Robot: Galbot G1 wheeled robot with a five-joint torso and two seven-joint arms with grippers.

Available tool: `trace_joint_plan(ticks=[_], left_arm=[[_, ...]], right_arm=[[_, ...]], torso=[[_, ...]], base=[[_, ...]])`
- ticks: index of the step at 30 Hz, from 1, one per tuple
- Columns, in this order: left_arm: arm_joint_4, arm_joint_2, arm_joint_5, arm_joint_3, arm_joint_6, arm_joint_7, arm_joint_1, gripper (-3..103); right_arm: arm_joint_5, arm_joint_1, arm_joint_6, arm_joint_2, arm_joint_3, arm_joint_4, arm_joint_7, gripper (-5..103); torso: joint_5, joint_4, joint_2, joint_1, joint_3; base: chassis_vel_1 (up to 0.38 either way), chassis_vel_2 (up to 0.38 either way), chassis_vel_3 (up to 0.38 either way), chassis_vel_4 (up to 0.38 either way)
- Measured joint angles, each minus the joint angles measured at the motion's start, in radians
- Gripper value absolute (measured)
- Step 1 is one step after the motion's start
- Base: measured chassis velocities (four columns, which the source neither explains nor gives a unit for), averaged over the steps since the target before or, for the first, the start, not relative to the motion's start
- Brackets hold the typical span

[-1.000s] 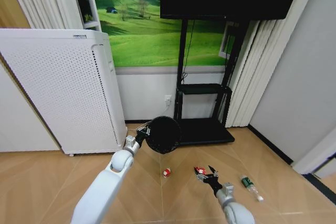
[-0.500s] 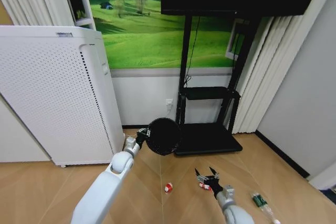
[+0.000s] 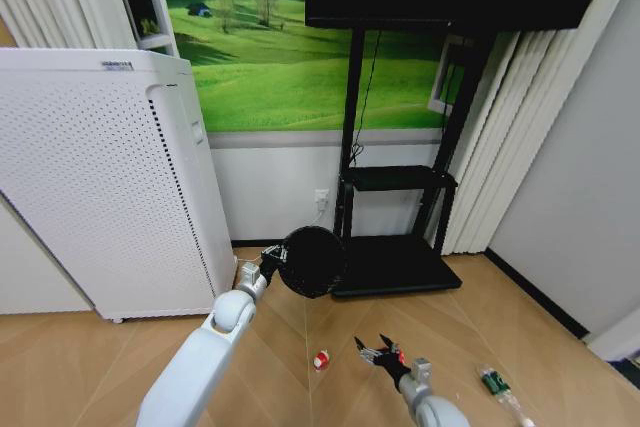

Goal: Pick up the trash bin and place the garbage on the floor into it.

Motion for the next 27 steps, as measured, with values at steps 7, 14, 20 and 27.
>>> trace_joint_plan(ticks=[7, 14, 20, 27], left_arm=[[-0.010, 0.003, -0.001, -0.005, 0.000, 0.000, 0.011, 4], [-0.024, -0.003, 0.010, -0.010, 0.001, -0.002, 0.032, 4], [-0.030, -0.009, 0.016, -0.012, 0.003, -0.005, 0.039, 4], [-0.034, -0.012, 0.019, -0.019, 0.003, -0.005, 0.048, 4]], right_arm=[[-0.081, 0.070, 0.007, 0.020, -0.060, -0.133, -0.031, 100], [-0.075, 0.129, 0.018, 0.082, -0.105, -0.207, 0.177, 100], [0.085, 0.138, -0.099, 0.115, -0.157, -0.156, 0.456, 100], [0.147, 0.161, -0.169, 0.136, -0.201, -0.143, 0.605, 100]], torso=[[0.0000, 0.0000, 0.000, 0.000, 0.000], [-0.0001, 0.0000, 0.000, 0.000, 0.000], [0.0000, 0.0000, 0.000, 0.000, 0.000], [-0.0002, -0.0001, 0.000, 0.000, 0.000]], base=[[0.000, 0.000, 0.000, 0.000], [0.000, 0.000, 0.000, 0.000], [0.000, 0.000, 0.000, 0.000], [0.000, 0.000, 0.000, 0.000]])
